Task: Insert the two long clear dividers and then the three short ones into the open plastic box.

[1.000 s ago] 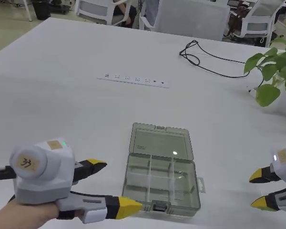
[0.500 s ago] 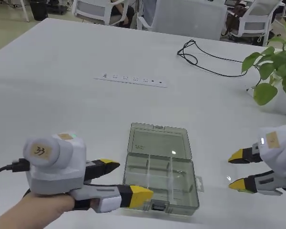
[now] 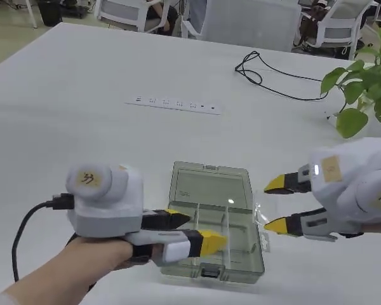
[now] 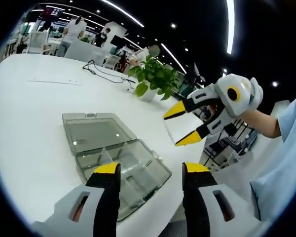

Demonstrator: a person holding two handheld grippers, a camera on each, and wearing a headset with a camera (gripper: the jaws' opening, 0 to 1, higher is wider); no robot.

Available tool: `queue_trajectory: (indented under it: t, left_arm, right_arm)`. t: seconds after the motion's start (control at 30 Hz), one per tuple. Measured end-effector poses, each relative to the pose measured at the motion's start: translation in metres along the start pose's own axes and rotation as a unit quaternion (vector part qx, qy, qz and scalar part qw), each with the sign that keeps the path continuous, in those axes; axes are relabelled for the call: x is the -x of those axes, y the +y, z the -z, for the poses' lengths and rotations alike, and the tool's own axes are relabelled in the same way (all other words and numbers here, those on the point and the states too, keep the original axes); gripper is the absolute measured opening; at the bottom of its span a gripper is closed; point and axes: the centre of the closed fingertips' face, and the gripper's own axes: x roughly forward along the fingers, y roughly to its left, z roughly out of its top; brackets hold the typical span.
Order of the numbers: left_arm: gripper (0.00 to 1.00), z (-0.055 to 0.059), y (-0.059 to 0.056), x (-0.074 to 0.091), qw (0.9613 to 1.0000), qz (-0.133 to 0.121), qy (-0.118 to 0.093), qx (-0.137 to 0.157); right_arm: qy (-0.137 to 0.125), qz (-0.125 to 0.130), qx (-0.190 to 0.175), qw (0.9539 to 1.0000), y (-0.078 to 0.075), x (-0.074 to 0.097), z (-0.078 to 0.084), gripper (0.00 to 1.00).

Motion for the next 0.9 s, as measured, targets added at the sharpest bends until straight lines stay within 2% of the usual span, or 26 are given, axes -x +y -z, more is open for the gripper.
queue_trajectory:
  t: [0.13,0.23,0.4,0.9]
  left_arm:
    - [0.37,-0.007,-0.005,-0.004,0.9995,0.015,-0.010,0.025]
    - [0.25,-0.009,-0.009,-0.008,0.9989,0.022,-0.014,0.040]
    - [0.24,-0.011,-0.007,-0.011,0.9973,0.018,-0.021,0.068]
    - [0.12,-0.010,-0.004,-0.015,0.9934,0.015,-0.030,0.110]
  right_arm:
    - [-0.004,0.010,0.029,0.9995,0.000,-0.007,-0.012,0.33]
    - [-0.010,0.011,0.029,0.9995,0.001,-0.012,-0.018,0.33]
    - [-0.013,0.011,0.041,0.9990,0.006,-0.017,-0.028,0.33]
    - [-0.017,0.019,0.073,0.9970,0.013,-0.025,-0.046,0.33]
